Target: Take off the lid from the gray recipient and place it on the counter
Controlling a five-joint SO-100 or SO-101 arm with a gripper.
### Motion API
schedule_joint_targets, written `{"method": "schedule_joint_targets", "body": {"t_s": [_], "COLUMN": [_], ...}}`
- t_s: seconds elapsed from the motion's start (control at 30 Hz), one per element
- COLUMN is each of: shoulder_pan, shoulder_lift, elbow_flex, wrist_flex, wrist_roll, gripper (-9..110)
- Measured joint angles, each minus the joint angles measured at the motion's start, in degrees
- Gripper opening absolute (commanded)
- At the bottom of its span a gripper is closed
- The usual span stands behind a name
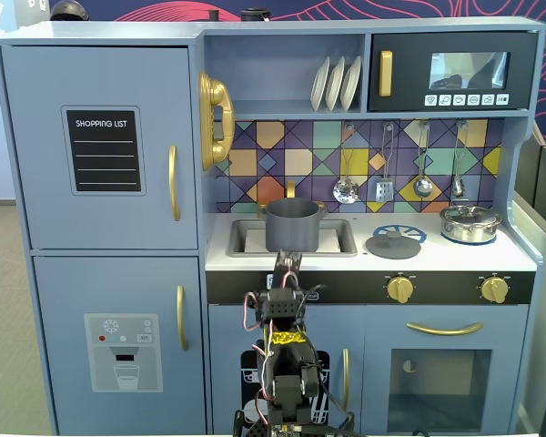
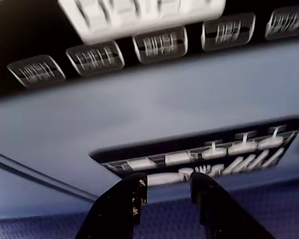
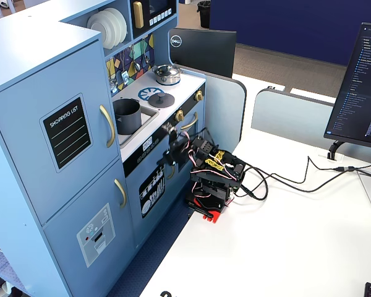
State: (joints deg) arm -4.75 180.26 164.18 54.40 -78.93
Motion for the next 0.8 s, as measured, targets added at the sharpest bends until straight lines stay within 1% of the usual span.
{"method": "schedule_joint_targets", "body": {"t_s": [0.2,0.33,0.6,0.8], "shoulder_pan": [-0.88,-0.62,4.75,5.71], "shoulder_lift": [0.70,1.85,1.93,2.20], "elbow_flex": [7.73,8.26,8.26,8.00], "wrist_flex": [-1.58,4.75,21.62,23.20], "wrist_roll": [-2.11,-3.25,-10.55,-11.78], "gripper": [0,0,0,3]}}
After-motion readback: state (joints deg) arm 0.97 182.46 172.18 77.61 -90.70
